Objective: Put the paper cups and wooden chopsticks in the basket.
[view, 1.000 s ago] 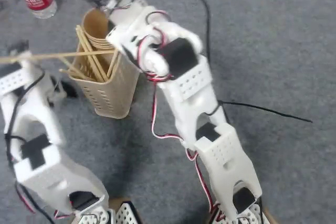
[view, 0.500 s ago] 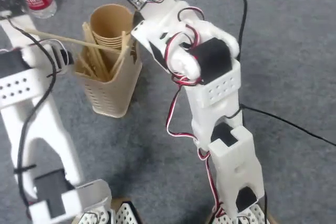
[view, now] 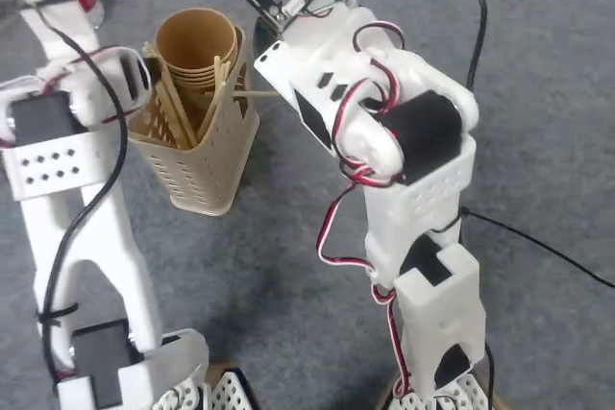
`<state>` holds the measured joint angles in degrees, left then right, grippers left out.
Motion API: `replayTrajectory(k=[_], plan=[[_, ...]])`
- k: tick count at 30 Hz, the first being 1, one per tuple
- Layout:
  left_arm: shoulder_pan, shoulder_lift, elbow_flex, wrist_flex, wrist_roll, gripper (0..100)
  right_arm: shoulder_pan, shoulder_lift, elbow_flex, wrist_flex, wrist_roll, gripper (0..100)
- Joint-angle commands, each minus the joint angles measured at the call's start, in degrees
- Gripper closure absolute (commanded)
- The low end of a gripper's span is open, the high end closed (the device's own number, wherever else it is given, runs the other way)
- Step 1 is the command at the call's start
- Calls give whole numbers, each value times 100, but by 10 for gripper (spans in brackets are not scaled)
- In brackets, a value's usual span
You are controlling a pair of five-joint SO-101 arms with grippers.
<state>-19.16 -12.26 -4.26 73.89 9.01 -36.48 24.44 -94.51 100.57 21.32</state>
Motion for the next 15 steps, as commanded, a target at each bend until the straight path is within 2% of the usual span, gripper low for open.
replayTrajectory(k=[1,9,15], plan=[[-18,-246,-637,9,316,728,233,-330,-185,180,-53,812],[-1143,-255,-1376,334,536,728,1086,-119,-141,198,-35,812],[-2092,-255,-2193,624,703,728,1481,796,-141,215,-18,812]])
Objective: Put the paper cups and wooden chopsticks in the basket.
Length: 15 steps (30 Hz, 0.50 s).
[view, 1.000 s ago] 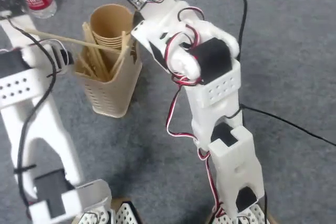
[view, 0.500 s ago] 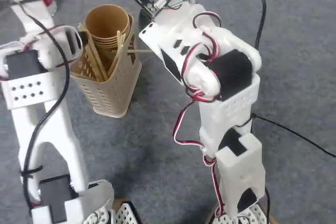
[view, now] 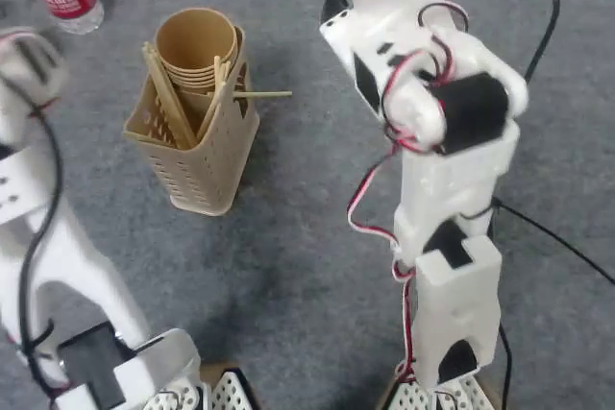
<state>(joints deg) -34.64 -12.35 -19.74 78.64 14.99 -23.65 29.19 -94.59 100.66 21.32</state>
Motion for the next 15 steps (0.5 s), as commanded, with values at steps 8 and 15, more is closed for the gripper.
replayTrajectory(k=[8,15], plan=[[-1248,-132,-31,431,105,728,-84,2325,-149,198,1213,936],[-1415,-141,2510,-1099,79,728,-189,3336,-167,180,1969,776]])
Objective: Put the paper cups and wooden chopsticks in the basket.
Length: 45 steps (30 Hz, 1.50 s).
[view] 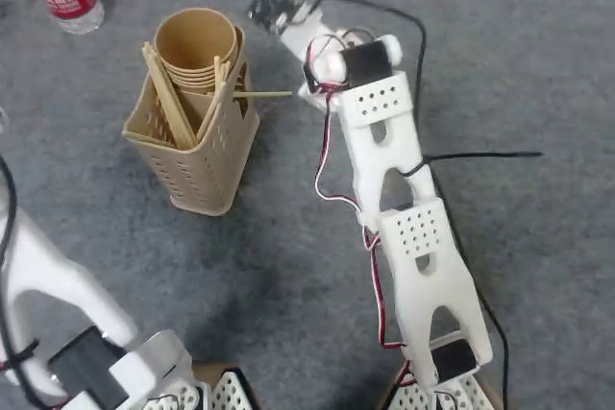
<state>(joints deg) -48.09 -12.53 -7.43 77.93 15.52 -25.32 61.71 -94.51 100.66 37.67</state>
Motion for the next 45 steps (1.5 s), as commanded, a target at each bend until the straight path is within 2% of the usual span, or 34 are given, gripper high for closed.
replayTrajectory(k=[1,5,9,13,19,26,32,37,41,45], plan=[[-53,-123,1648,-1310,26,728,-22,180,-176,180,448,775],[105,-123,2782,-2154,62,728,-40,391,-176,136,642,799],[308,-123,3196,-2312,246,728,-207,479,-176,127,651,798],[492,-220,3134,-2286,545,728,-321,479,-176,13,607,799],[1011,-1073,2721,-1802,598,728,-277,312,-193,-22,607,799],[1679,-2242,1982,-1785,993,728,-198,-1042,-193,40,-9,800],[3095,-2409,2000,-1767,976,728,602,-2000,-185,136,-484,800],[3815,-1846,2009,-1618,976,728,1385,-2237,-167,163,-712,800],[3912,-1380,2000,-1670,976,728,1789,-2237,-158,207,-721,800],[3455,-1108,2000,-2013,976,728,1965,-2237,-158,215,-721,800]])
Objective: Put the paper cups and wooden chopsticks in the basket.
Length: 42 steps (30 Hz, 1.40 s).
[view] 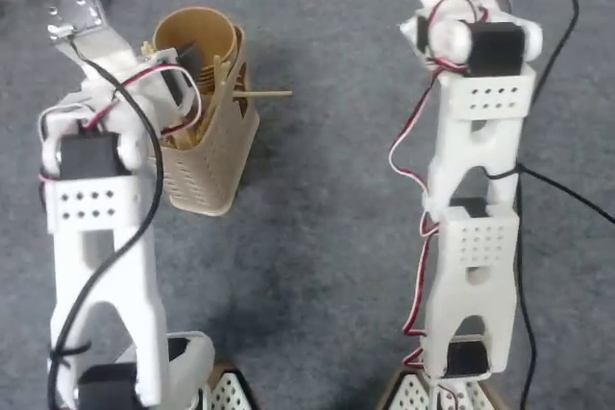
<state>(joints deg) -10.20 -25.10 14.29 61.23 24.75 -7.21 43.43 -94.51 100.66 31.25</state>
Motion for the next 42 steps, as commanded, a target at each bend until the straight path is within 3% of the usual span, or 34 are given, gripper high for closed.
replayTrajectory(k=[1,5,8,12,17,20,24,29,38,42], plan=[[-404,158,-171,-457,53,728,163,-409,-149,215,-79,800],[-387,299,-585,-686,53,727,136,-400,-149,215,-88,800],[-290,923,-1560,-334,-185,725,127,-400,-149,215,-158,800],[-325,2567,-3846,1187,-721,727,207,-400,-149,224,-422,800],[-202,4615,-7591,3727,-1512,727,224,-400,-141,224,-431,800],[-255,5591,-8778,3947,-1626,732,198,-400,-141,224,-440,800],[-563,6092,-9121,3912,-1697,731,242,-391,-141,224,-440,800],[-607,6365,-8848,3930,-2321,731,207,-127,-141,224,-413,800],[-501,6936,-8497,3754,-2382,734,198,356,-158,215,-422,800],[-299,7429,-8488,3771,-2391,855,198,382,-158,215,-431,800]])
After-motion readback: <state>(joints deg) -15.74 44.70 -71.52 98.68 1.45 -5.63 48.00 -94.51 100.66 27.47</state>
